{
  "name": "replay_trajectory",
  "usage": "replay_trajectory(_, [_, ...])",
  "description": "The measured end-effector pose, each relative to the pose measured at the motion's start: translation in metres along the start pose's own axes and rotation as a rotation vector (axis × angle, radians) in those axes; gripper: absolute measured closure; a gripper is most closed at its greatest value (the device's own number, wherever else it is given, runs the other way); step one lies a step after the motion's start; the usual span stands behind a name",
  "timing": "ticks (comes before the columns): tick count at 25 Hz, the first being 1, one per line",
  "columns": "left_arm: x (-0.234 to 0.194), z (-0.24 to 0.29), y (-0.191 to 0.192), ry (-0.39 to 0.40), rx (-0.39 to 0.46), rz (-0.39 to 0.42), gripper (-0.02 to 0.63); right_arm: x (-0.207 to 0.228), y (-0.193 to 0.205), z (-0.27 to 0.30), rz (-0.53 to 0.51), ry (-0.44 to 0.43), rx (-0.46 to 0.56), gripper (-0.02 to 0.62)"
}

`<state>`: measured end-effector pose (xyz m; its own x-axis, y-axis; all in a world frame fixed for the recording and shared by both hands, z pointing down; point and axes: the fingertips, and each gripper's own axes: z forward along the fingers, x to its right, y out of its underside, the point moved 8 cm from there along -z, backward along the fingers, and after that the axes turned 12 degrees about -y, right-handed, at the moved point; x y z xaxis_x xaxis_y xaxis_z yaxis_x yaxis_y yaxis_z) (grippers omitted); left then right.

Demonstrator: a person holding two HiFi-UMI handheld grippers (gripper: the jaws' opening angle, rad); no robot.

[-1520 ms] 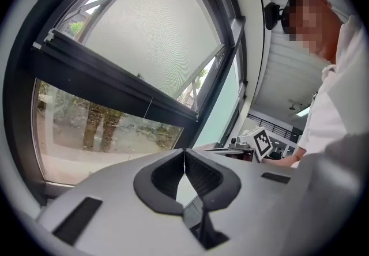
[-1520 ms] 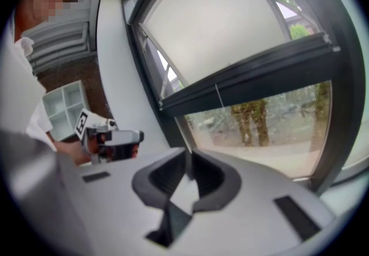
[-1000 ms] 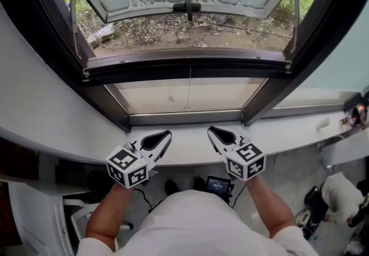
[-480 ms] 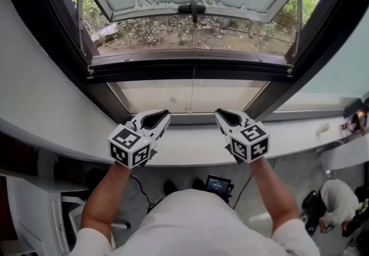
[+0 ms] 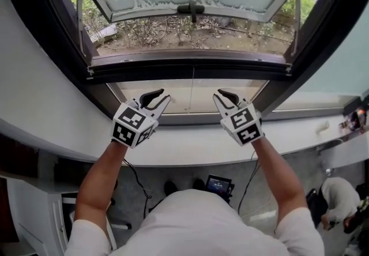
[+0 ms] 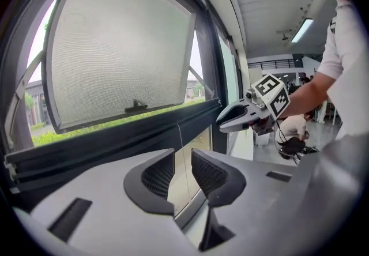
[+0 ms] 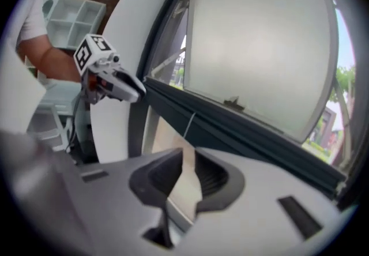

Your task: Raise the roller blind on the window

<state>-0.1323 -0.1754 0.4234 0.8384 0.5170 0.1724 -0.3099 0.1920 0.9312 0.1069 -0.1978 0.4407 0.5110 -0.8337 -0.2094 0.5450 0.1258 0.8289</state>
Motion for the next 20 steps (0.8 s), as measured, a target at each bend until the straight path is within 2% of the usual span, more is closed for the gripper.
replay_trajectory(6, [-0.009,0.017,-0.009,-0.011,-0.040,0.110,0.505,0.013,-0.011,0.018,-0.135,0.011,-0.077,0.501])
replay_trajectory(12, [-0.016,0.035,-0.024,-0.044,-0.068,0.334,0.450,0.033,-0.033,0.031,-0.386,0.088,-0.174,0.465])
replay_trajectory(15, [-0.019,0.047,-0.025,-0.050,-0.107,0.417,0.413,0.042,-0.039,0.039,-0.412,0.088,-0.217,0.456])
replay_trajectory(20, [-0.023,0.061,-0.023,-0.056,-0.158,0.494,0.376,0.045,-0.042,0.042,-0.489,0.098,-0.264,0.453])
